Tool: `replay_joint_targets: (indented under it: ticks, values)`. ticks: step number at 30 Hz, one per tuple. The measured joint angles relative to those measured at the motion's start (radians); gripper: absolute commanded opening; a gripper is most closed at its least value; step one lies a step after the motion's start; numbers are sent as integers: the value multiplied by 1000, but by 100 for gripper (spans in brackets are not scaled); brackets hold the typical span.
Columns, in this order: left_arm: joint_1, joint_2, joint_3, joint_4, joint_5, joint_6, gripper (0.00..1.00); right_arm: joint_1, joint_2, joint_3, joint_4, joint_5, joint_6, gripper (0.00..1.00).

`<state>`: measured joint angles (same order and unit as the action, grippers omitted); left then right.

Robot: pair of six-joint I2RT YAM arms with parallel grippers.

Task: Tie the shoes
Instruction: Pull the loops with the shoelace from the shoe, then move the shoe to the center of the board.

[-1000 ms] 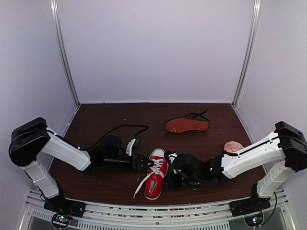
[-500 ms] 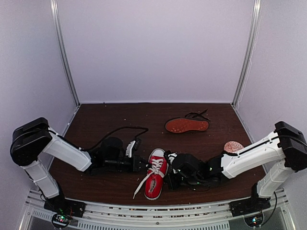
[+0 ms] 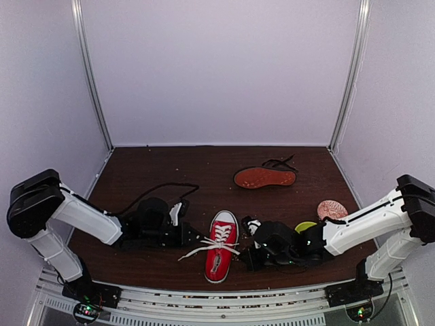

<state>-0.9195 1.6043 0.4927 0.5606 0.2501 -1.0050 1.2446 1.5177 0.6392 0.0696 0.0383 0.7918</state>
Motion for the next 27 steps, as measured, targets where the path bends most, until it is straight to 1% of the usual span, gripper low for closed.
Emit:
replay_joint_targets:
  ticks: [27]
  values:
    - [41,-62,-35,-63,-5,-26,0,-2,-61,-141,194,-26,80,0]
